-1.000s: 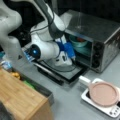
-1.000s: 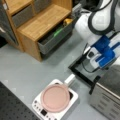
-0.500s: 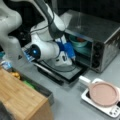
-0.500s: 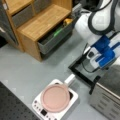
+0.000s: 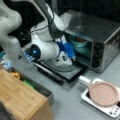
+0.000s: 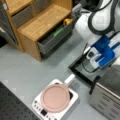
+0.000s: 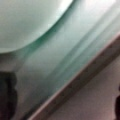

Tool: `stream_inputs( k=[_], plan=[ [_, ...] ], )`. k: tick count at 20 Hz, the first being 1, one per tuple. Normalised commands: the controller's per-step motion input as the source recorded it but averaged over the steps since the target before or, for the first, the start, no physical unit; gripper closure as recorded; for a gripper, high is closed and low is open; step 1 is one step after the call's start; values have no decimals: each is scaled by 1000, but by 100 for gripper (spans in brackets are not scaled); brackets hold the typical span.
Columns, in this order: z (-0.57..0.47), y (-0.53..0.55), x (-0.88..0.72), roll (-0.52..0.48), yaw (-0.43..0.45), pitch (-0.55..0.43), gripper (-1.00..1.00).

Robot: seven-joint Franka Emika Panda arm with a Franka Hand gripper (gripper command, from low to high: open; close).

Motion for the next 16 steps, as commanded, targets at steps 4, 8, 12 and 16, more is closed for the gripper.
stream_inputs(
  k=[4, 8, 12, 16],
  plan=[
    [-92, -103, 78, -4, -70, -7, 100],
    [-62, -94, 74, -11, -58, -13, 100],
    [-22, -118, 87, -19, -46, -18, 100],
    [-12, -147, 109, -29, -44, -21, 100]
  ],
)
